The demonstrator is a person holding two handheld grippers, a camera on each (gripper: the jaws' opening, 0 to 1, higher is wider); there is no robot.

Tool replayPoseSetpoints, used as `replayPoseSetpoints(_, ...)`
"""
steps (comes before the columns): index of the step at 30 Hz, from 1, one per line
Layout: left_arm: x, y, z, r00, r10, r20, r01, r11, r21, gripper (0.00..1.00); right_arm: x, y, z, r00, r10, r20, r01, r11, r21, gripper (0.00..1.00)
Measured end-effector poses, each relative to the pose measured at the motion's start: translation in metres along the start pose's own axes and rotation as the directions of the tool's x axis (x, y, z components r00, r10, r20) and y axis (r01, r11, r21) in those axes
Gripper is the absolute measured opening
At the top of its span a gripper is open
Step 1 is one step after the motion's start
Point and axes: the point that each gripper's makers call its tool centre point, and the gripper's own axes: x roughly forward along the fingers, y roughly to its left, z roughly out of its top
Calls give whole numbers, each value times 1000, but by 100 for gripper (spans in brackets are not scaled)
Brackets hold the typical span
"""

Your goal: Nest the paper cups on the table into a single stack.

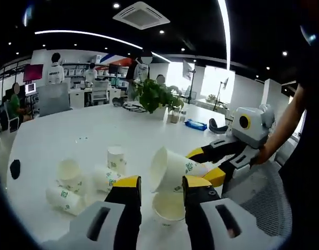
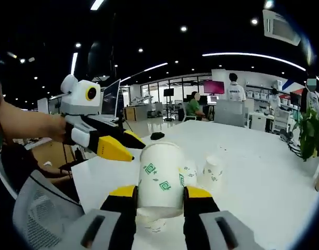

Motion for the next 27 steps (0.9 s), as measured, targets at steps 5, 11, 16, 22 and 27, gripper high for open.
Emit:
replayPoseSetpoints(5,-1,-5,1,998,-53,-18,54,998,26,27,0,8,3,999,31,8,-30,997,-67,33)
replayPoseSetpoints(11,-2,-15,2,989,-138,-49,139,990,15,14,0,15,3,998,56,8,-55,989,-135,33)
replayPoseSetpoints(16,-2,-21,-1,980,-182,-84,183,983,-1,8,0,17,3,998,66,10,-63,982,-180,33)
replayPoseSetpoints(22,-5,-32,-1,968,-233,-94,232,972,-26,6,-2,20,1,997,78,4,-75,970,-231,33)
replayPoseSetpoints(27,-9,-43,2,950,-296,-94,292,955,-54,0,-3,22,-2,996,84,0,-82,969,-234,32)
